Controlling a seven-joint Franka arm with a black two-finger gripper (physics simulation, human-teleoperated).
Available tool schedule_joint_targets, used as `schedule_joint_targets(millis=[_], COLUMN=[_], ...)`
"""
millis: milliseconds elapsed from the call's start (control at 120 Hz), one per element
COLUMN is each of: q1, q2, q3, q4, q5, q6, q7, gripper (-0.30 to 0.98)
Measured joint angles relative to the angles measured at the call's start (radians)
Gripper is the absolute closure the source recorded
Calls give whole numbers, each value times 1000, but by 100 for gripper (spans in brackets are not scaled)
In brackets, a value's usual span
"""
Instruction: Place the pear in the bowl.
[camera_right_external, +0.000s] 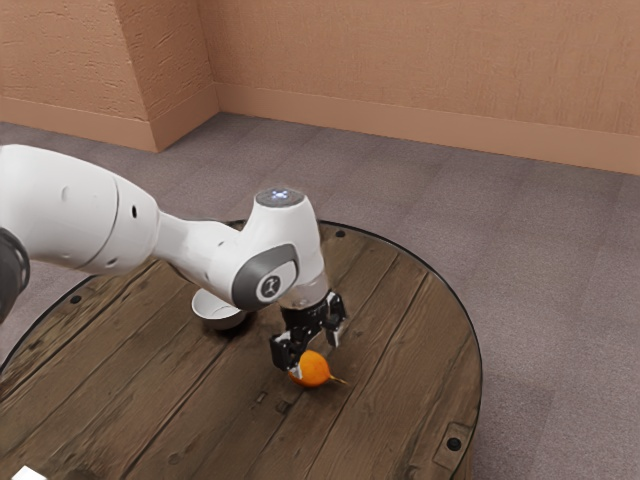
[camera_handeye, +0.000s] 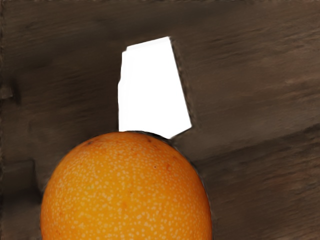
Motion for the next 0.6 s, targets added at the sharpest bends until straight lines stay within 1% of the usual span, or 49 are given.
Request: schedule_joint_targets(millis=[175, 367, 600], q1=[-2, 0, 11], q2=[3, 19, 27], q3=[0, -5, -5], q4=[-23, -26, -33], q5=[1, 2, 2], q6=[27, 42, 56], q7=[-117, -210, -289], gripper=[2, 5, 19])
